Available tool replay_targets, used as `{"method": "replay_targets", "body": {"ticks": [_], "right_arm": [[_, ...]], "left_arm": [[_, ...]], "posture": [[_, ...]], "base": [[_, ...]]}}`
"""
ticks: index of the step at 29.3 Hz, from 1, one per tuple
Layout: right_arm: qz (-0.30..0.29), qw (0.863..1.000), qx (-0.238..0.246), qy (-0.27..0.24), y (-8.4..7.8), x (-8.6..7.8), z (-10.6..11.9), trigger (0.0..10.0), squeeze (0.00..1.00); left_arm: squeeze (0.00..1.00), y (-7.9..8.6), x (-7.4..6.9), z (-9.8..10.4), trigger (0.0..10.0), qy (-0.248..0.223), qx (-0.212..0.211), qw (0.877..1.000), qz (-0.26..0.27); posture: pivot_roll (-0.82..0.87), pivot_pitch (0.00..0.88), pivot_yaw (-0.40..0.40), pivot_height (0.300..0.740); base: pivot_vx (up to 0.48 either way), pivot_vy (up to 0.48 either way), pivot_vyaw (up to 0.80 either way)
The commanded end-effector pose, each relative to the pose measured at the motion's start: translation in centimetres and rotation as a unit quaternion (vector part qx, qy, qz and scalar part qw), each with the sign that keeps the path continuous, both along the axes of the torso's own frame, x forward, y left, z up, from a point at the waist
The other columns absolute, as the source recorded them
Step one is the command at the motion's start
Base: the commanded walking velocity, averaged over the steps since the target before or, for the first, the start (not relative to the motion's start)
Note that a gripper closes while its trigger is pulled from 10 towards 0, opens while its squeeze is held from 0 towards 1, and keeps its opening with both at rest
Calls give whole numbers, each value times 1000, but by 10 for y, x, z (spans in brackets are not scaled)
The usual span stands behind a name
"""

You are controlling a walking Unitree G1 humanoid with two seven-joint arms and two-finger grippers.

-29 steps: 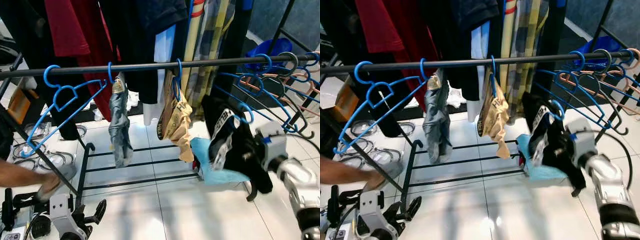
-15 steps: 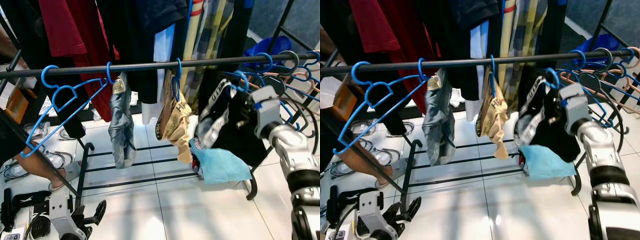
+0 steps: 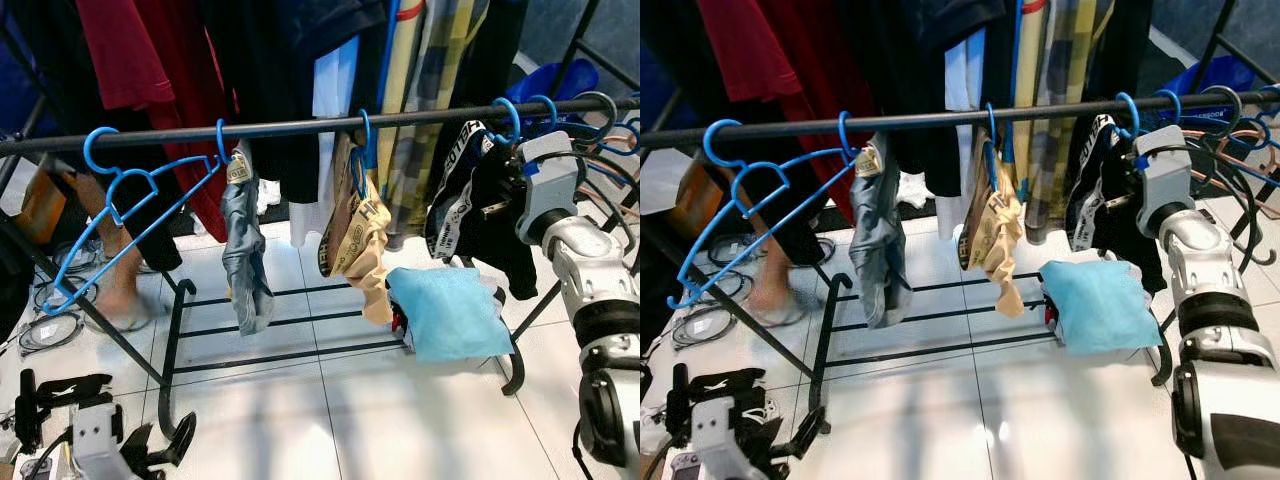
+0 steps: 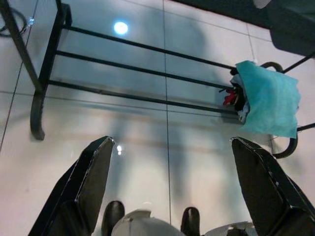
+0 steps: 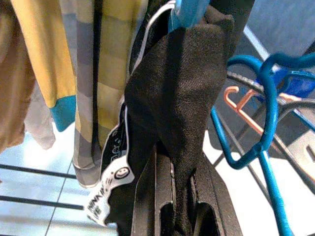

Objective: Hang hanger

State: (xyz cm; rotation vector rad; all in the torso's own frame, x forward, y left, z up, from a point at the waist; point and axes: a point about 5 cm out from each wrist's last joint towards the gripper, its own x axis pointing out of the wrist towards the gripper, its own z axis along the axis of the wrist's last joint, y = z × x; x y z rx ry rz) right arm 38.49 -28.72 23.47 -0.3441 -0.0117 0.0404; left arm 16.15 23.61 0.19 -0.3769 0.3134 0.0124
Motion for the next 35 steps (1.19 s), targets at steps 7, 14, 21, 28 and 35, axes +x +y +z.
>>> {"method": "replay_targets", "body": {"ticks": [7, 14, 21, 28, 35], "right_arm": [[10, 999, 39, 31, 2, 4, -3, 10000, 0], [56, 997, 48, 9, 15, 10, 10, 10000, 0], [88, 994, 65, -25, 26, 14, 31, 10000, 0], [30, 998, 26, 58, 21, 16, 7, 10000, 0], [12, 996, 28, 85, 20, 15, -3, 10000, 0]], "left_arm": [[0, 13, -13, -2, 10000, 17, 5, 1000, 4], [0, 17, -16, -2, 10000, 21, 5, 1000, 5], [0, 21, -20, -1, 10000, 22, 4, 1000, 5], [0, 26, -28, 1, 10000, 26, 4, 1000, 7], [0, 28, -31, 0, 10000, 30, 5, 1000, 7]], "posture": [[65, 210, 67, 740], [78, 215, 70, 740], [90, 226, 74, 740], [109, 243, 74, 740], [112, 246, 76, 740]], "base": [[0, 0, 0], [0, 0, 0], [0, 0, 0], [0, 0, 0], [0, 0, 0]]}}
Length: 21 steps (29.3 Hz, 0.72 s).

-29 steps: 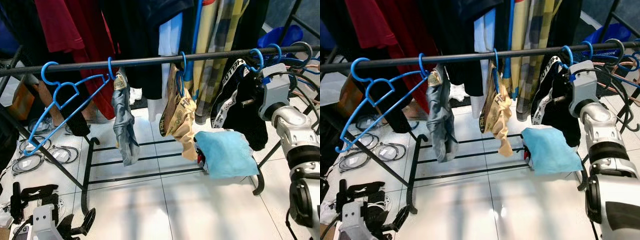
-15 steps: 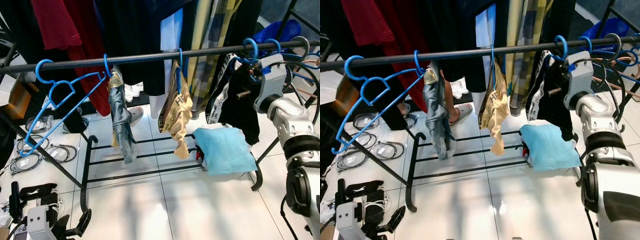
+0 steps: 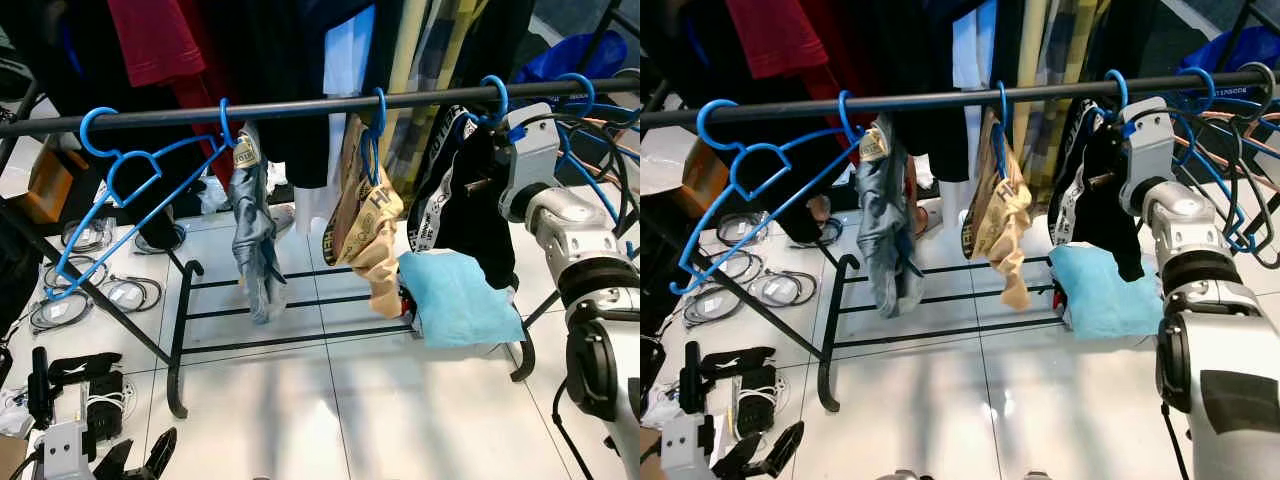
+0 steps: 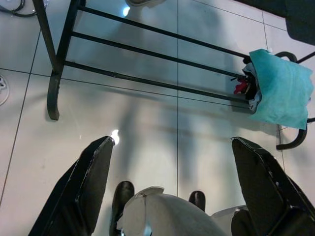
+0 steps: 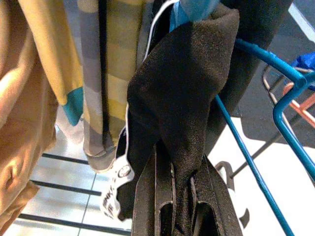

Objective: Hang hanger

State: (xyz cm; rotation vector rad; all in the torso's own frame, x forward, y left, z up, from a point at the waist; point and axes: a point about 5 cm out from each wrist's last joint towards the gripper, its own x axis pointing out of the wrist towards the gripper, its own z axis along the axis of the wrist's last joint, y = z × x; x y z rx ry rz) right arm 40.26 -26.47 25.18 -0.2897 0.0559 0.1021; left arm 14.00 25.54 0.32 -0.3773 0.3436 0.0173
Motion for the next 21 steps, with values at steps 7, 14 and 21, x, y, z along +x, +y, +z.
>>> {"method": "replay_targets", "body": {"ticks": [7, 14, 21], "right_arm": [[-7, 999, 28, 29, -3, -3, -21, 10000, 1000], [3, 998, 53, -25, -3, -4, -14, 10000, 1000], [16, 994, 37, -102, -2, -10, -6, 10000, 1000]], "left_arm": [[0, 8, -10, -2, 10000, 17, 4, 1000, 6], [0, 4, -5, -5, 10000, 17, 0, 1000, 4], [0, -4, 4, -9, 10000, 13, -7, 1000, 2]], "posture": [[102, 237, 74, 740], [80, 210, 65, 740], [50, 181, 55, 740]], "base": [[0, 0, 0], [0, 0, 0], [0, 0, 0]]}}
